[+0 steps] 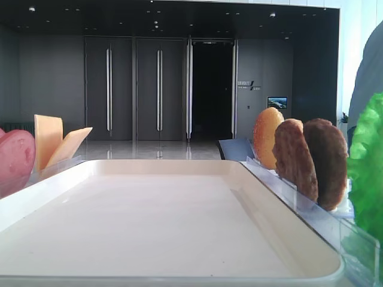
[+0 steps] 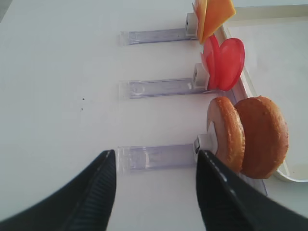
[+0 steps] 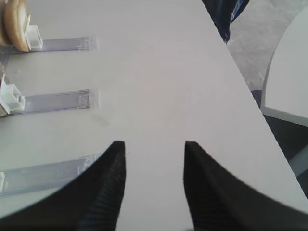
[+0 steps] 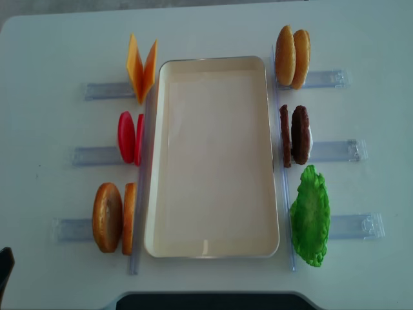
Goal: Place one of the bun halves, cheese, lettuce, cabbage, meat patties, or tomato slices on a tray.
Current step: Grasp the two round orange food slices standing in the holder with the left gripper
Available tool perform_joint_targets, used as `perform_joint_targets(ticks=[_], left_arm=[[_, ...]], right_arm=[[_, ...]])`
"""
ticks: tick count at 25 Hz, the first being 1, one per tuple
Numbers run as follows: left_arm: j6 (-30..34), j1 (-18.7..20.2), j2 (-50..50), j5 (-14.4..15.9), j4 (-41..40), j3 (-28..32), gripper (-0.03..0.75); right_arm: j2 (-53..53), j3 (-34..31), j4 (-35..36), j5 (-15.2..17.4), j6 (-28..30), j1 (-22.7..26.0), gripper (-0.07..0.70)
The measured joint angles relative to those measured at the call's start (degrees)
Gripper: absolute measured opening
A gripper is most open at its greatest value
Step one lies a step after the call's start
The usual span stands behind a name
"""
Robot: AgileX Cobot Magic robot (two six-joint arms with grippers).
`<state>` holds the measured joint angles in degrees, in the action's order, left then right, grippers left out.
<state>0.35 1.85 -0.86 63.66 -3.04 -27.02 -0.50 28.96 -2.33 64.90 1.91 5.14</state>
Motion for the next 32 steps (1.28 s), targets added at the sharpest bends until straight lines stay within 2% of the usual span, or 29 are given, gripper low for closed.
perform_joint_targets(ticks=[20, 24, 29, 32], left_arm=[[0.00, 0.00, 0.00, 0.05, -0.11, -0.05, 0.408], [-0.69, 0.00, 0.79, 0.60, -0.46, -1.70, 0.408], [-6.22, 0.00, 10.20, 0.46, -0.46, -5.17, 0.408], [-7.10, 0.00, 20.07, 0.54, -0.46, -9.11, 0.408]], right_arm=[[0.00, 0.00, 0.00, 0.00, 0.00, 0.00, 0.279], [0.00, 0.00, 0.00, 0.00, 0.00, 0.00, 0.279], [0.00, 0.00, 0.00, 0.00, 0.00, 0.00, 0.279], [0.00, 0.00, 0.00, 0.00, 0.00, 0.00, 0.279]])
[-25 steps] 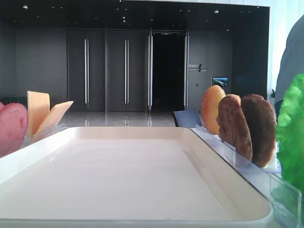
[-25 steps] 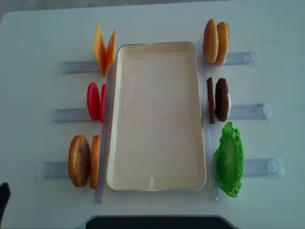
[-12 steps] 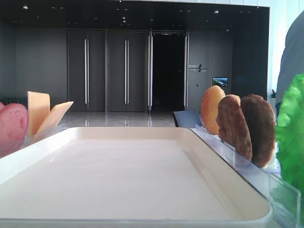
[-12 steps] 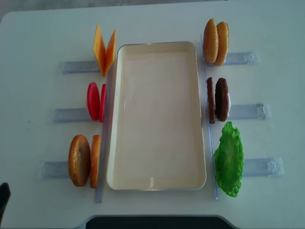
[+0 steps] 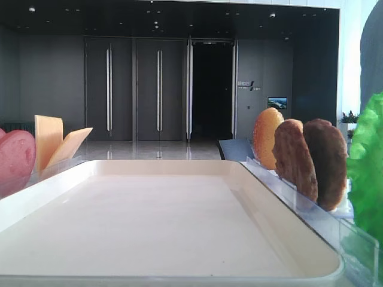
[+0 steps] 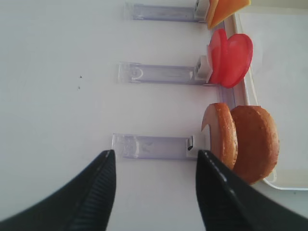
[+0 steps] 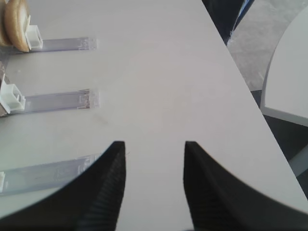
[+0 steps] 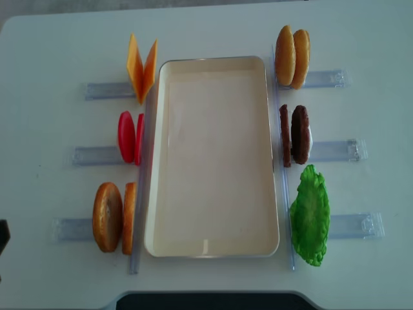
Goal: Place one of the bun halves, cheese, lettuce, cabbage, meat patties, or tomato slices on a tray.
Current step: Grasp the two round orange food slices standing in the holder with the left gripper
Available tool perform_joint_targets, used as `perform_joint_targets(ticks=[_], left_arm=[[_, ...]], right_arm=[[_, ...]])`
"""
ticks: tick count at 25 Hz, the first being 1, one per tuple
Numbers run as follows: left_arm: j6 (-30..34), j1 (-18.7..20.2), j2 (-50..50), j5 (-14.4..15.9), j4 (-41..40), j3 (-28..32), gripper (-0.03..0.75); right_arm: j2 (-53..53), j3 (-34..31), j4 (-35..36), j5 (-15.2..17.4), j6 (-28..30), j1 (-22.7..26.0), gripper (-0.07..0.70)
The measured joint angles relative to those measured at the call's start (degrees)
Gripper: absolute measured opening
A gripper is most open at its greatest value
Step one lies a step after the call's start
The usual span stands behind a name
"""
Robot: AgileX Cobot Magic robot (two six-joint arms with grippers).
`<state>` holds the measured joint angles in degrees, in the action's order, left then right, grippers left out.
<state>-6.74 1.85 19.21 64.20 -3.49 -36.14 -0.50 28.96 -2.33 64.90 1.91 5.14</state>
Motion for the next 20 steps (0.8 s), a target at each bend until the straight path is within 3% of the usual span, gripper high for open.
perform_joint_targets(ticks=[2, 11, 20], left_arm=[[-1.27, 0.00, 10.09, 1.23, 0.27, -4.88, 0.408], [-1.46, 0.00, 31.29, 4.00, 3.49, -12.69, 0.408], [-1.46, 0.00, 37.08, 1.84, 5.02, -12.78, 0.408]], right_arm=[[0.00, 0.00, 0.00, 0.00, 0.00, 0.00, 0.279], [0.00, 0.00, 0.00, 0.00, 0.00, 0.00, 0.279], [0.00, 0.00, 0.00, 0.00, 0.00, 0.00, 0.279]])
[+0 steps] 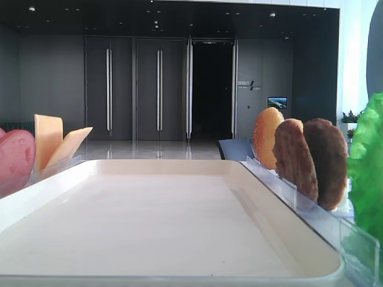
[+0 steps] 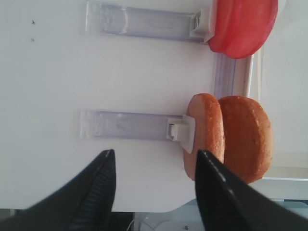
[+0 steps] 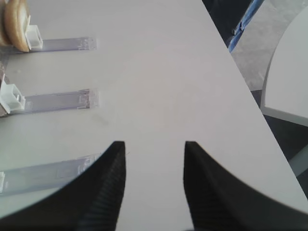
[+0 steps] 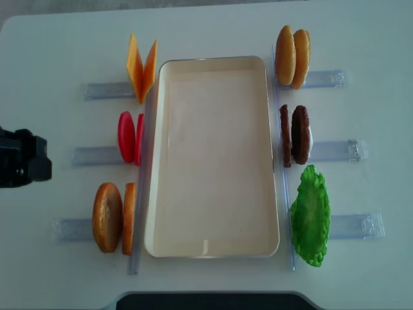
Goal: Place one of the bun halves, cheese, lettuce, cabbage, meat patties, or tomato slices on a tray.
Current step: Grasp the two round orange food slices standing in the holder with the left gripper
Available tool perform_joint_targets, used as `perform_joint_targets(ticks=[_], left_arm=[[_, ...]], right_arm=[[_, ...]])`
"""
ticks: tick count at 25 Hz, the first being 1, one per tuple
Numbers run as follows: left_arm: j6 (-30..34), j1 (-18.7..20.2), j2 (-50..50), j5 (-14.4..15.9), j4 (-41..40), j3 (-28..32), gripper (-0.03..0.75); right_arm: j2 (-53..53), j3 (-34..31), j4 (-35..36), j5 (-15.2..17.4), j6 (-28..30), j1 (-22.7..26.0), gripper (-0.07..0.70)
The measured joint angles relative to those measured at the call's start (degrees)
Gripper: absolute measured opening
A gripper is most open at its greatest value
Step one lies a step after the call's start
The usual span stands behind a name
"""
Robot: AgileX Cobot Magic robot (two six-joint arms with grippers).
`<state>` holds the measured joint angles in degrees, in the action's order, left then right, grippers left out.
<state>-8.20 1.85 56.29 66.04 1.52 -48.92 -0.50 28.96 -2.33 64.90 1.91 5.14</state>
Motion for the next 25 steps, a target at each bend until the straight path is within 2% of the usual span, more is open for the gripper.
perform_joint_targets(ticks=[5, 10, 13, 17, 22, 25], left_arm=[[0.12, 0.00, 0.06, -1.03, 2.36, 0.60, 0.407], [2.37, 0.05, 0.06, -2.60, 5.90, 4.76, 0.390], [2.83, 2.39, 0.06, -4.23, 6.58, 6.07, 0.389], [-1.90, 11.81, 0.06, -7.65, 4.76, 6.26, 0.382], [-16.05, 25.63, 0.19, -8.98, -3.27, 6.26, 0.381], [-22.47, 31.86, 2.22, -10.32, -5.50, 6.26, 0.381]], right_arm=[[0.00, 0.00, 0.00, 0.00, 0.00, 0.00, 0.279], [0.00, 0.00, 0.00, 0.00, 0.00, 0.00, 0.279], [0.00, 0.00, 0.00, 0.00, 0.00, 0.00, 0.279], [0.00, 0.00, 0.00, 0.00, 0.00, 0.00, 0.279], [0.00, 0.00, 0.00, 0.00, 0.00, 0.00, 0.279], [0.00, 0.00, 0.00, 0.00, 0.00, 0.00, 0.279]])
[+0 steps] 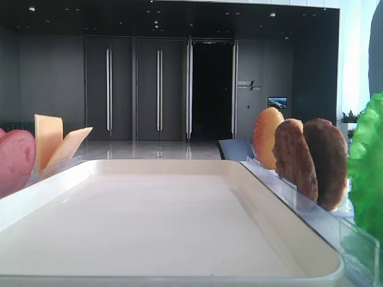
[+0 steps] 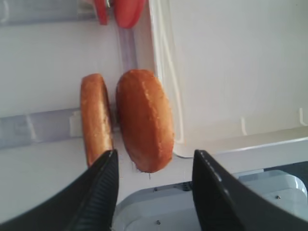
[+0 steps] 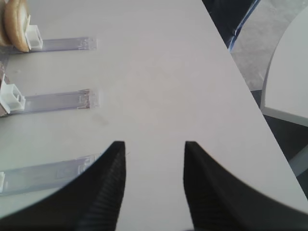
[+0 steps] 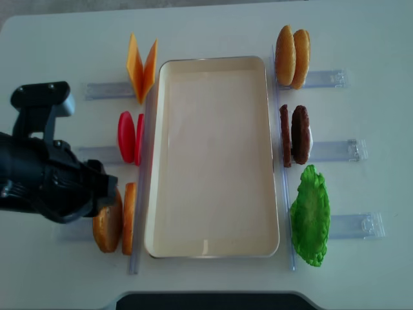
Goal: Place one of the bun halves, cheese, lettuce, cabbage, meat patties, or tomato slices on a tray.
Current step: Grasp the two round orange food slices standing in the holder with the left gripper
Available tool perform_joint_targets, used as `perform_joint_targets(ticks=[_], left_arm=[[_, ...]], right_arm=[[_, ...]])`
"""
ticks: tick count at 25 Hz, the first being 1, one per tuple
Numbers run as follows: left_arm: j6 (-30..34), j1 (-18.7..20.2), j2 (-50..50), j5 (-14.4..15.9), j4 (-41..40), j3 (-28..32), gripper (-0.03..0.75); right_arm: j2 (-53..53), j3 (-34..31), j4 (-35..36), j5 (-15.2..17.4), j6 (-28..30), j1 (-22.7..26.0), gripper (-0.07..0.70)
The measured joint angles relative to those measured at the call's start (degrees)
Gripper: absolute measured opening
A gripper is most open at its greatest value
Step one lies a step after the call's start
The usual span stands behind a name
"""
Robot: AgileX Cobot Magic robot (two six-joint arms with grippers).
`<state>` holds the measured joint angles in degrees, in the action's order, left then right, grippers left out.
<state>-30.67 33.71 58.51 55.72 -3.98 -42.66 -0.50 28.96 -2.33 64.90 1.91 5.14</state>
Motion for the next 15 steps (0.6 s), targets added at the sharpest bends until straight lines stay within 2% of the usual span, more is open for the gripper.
perform_joint_targets(ticks=[4, 9, 15], left_arm=[[-5.01, 4.77, 5.16, -0.64, -1.66, 0.00, 0.381], [-7.38, 5.21, 9.31, -1.71, -2.94, 0.00, 0.381], [-8.64, 5.21, 10.36, -5.41, -3.14, 0.00, 0.409]], right_arm=[[0.00, 0.00, 0.00, 0.00, 0.00, 0.00, 0.279], [0.00, 0.00, 0.00, 0.00, 0.00, 0.00, 0.279], [0.00, 0.00, 0.00, 0.00, 0.00, 0.00, 0.279]])
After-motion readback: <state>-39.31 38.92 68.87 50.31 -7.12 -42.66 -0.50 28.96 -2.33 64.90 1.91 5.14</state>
